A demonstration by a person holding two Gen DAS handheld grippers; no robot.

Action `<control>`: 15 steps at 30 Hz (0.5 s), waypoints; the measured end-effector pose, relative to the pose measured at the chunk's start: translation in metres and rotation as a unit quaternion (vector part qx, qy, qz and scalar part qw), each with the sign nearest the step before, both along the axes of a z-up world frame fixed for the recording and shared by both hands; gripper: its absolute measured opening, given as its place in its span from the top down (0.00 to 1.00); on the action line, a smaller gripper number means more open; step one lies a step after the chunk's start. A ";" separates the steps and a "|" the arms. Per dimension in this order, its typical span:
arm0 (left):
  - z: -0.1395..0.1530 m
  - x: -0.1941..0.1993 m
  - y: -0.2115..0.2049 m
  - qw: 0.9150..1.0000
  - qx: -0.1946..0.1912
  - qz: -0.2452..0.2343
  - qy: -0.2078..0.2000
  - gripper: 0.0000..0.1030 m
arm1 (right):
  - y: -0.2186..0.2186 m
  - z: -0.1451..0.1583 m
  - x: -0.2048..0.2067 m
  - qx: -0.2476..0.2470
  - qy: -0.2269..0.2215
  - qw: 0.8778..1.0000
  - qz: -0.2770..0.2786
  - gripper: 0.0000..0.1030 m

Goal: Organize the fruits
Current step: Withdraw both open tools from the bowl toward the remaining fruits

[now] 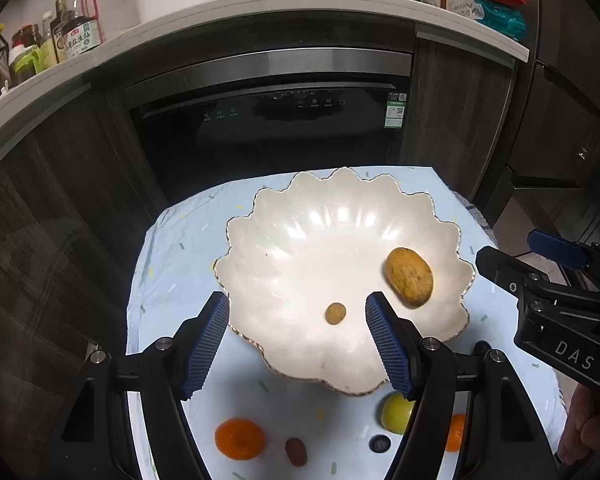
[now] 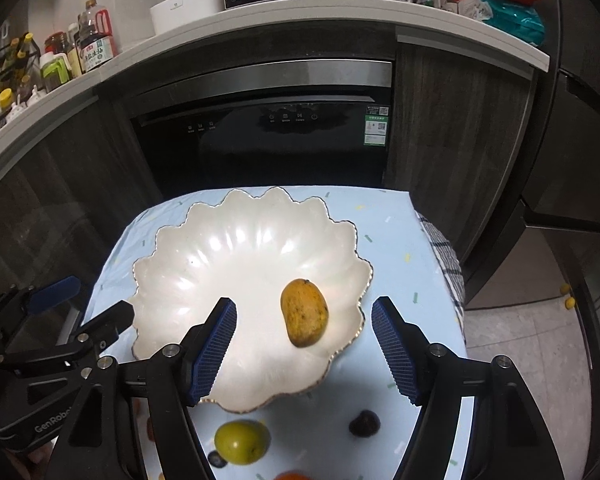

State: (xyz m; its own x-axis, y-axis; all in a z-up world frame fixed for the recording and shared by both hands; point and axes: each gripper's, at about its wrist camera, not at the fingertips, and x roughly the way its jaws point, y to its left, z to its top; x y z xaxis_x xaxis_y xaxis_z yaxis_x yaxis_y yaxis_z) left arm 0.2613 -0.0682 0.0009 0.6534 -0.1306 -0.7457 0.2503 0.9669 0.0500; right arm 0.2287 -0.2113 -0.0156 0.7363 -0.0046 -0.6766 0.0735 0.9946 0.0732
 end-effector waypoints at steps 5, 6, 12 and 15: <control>0.004 -0.016 0.001 1.000 -0.003 0.003 -0.006 0.29 | -0.001 0.003 -0.017 -0.004 -0.007 1.000 -0.005 0.28; 0.004 -0.019 0.000 1.000 -0.003 0.002 -0.007 0.29 | -0.001 0.004 -0.021 -0.005 -0.008 1.000 -0.006 0.27; 0.002 -0.037 -0.004 1.000 0.001 -0.003 -0.008 0.28 | -0.004 0.004 -0.037 -0.009 -0.010 1.000 -0.009 0.24; 0.002 -0.044 -0.005 1.000 0.002 -0.005 -0.007 0.28 | -0.005 0.003 -0.044 -0.009 -0.010 1.000 -0.011 0.22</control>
